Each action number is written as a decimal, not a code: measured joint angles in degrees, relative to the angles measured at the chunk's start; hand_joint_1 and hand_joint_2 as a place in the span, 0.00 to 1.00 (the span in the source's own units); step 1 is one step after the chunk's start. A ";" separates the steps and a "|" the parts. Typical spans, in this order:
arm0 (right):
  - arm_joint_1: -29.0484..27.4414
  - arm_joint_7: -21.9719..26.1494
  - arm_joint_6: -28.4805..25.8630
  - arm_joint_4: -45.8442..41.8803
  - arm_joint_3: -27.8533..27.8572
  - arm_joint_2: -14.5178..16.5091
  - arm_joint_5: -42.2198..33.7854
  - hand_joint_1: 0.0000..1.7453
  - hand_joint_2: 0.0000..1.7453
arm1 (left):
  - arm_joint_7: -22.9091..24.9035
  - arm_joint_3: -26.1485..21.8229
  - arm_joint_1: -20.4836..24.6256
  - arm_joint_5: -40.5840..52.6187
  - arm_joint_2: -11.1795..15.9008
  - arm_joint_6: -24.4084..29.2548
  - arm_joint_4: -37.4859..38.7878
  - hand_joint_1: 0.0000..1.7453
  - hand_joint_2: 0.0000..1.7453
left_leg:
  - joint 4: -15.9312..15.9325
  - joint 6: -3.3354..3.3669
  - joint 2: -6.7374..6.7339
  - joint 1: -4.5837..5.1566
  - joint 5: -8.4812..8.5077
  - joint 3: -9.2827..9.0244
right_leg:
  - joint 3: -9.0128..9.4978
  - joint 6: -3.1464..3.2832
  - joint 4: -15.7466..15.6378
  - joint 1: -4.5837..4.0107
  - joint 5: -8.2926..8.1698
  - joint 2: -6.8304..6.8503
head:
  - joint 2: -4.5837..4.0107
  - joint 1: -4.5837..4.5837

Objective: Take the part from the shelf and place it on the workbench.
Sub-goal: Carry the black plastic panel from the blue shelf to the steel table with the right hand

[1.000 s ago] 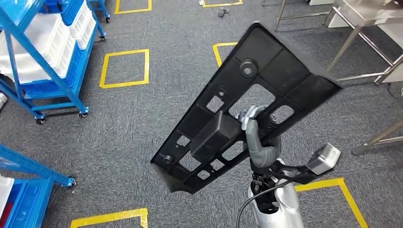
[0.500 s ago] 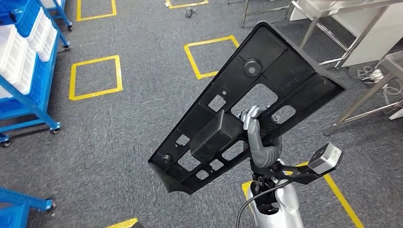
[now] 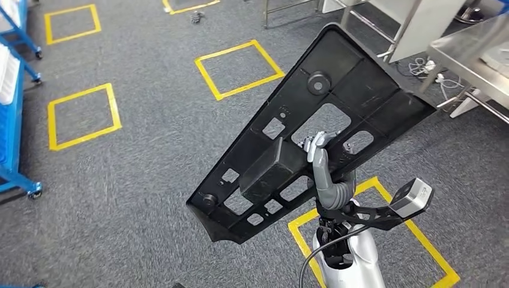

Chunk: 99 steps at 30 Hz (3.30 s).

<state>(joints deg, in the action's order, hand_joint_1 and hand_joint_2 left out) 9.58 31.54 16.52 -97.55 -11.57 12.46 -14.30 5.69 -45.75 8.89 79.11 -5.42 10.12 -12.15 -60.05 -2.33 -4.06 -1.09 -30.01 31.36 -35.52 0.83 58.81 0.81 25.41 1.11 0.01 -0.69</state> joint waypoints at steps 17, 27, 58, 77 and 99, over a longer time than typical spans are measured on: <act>0.39 0.32 0.15 0.23 -0.85 -0.19 -0.16 1.00 1.00 | -0.40 -0.03 -0.40 0.03 0.11 0.58 0.00 0.00 1.00 | 3.03 2.89 4.22 -0.23 2.88 -0.29 | -3.93 -1.95 7.68 -0.34 3.95 -2.86 | 0.00 -0.48; 0.40 0.25 0.06 0.31 -1.02 -0.54 -0.20 1.00 1.00 | -0.77 -0.05 -0.63 -0.16 0.07 0.25 0.00 0.00 1.00 | 2.86 0.98 -1.54 0.56 0.28 -2.59 | -1.51 -1.12 0.93 -0.58 -0.35 3.46 | 0.00 -0.50; 1.33 -0.62 -0.26 0.43 -1.79 -0.64 0.08 1.00 1.00 | -1.72 -0.40 -1.49 -0.71 -0.40 0.52 0.00 0.00 1.00 | 3.61 1.21 -1.17 0.63 -1.64 -5.71 | -3.43 -0.45 0.78 -0.98 -1.82 2.41 | 0.01 -0.69; 2.27 -0.82 -0.96 0.61 -2.36 -0.47 0.01 1.00 1.00 | -2.00 -1.04 -0.52 -1.09 -0.63 0.55 0.00 0.00 1.00 | 2.42 3.54 5.25 0.34 3.41 1.05 | -1.04 -1.21 3.49 -1.14 2.25 -5.12 | 0.01 -0.50; 2.44 -2.27 -3.65 1.04 -3.10 -0.04 1.13 1.00 1.00 | -2.36 -1.37 -0.96 -1.47 -0.36 0.20 0.00 0.00 1.00 | -8.91 1.02 3.28 0.38 -0.21 5.40 | 3.27 0.37 -0.22 -0.41 2.47 -1.60 | 0.00 -0.40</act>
<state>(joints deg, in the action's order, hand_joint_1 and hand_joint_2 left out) 12.02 29.27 12.87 -96.51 -14.67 12.43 -13.17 3.33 -47.12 7.93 77.64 -5.78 10.32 -12.15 -68.95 -1.31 -0.78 -0.72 -30.22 36.75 -32.25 1.20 58.59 0.40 27.88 -0.49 0.01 -1.09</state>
